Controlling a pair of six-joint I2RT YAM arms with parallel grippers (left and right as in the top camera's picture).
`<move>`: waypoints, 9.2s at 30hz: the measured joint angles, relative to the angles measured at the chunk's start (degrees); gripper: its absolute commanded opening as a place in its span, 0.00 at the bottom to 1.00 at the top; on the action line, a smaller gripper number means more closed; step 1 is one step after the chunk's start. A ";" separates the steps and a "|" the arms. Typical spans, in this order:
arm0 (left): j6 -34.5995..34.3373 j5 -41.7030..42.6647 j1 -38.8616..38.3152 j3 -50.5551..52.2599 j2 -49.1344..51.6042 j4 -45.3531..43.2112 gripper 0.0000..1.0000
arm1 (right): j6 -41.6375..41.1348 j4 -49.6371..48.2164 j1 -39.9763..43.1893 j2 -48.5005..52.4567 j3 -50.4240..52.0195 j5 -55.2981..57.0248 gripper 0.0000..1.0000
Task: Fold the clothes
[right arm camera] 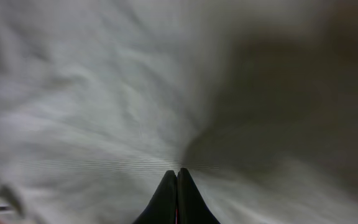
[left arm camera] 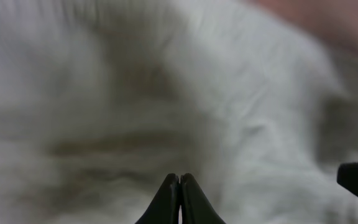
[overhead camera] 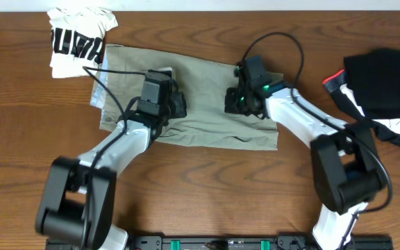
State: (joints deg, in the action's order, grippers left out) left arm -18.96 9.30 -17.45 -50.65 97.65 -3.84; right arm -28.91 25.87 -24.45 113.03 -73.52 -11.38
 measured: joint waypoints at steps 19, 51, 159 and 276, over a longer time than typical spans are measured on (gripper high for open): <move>1.29 3.02 9.70 -0.92 9.07 -1.27 0.06 | -1.75 4.52 1.53 3.72 -0.81 -0.11 0.01; 1.18 1.42 15.10 -0.68 -12.83 30.88 0.07 | -2.56 22.10 18.03 2.16 -1.84 6.38 0.01; -6.19 22.99 12.20 -0.57 -10.62 36.79 0.06 | 9.57 18.03 10.71 -15.74 15.21 -15.04 0.02; -11.21 14.75 -9.57 -0.31 0.98 33.00 0.07 | -18.05 12.66 4.81 -30.56 40.52 -9.40 0.01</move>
State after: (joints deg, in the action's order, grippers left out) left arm -30.17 24.05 -27.03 -50.96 98.63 29.17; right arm -46.96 38.52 -19.64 82.48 -32.99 -20.78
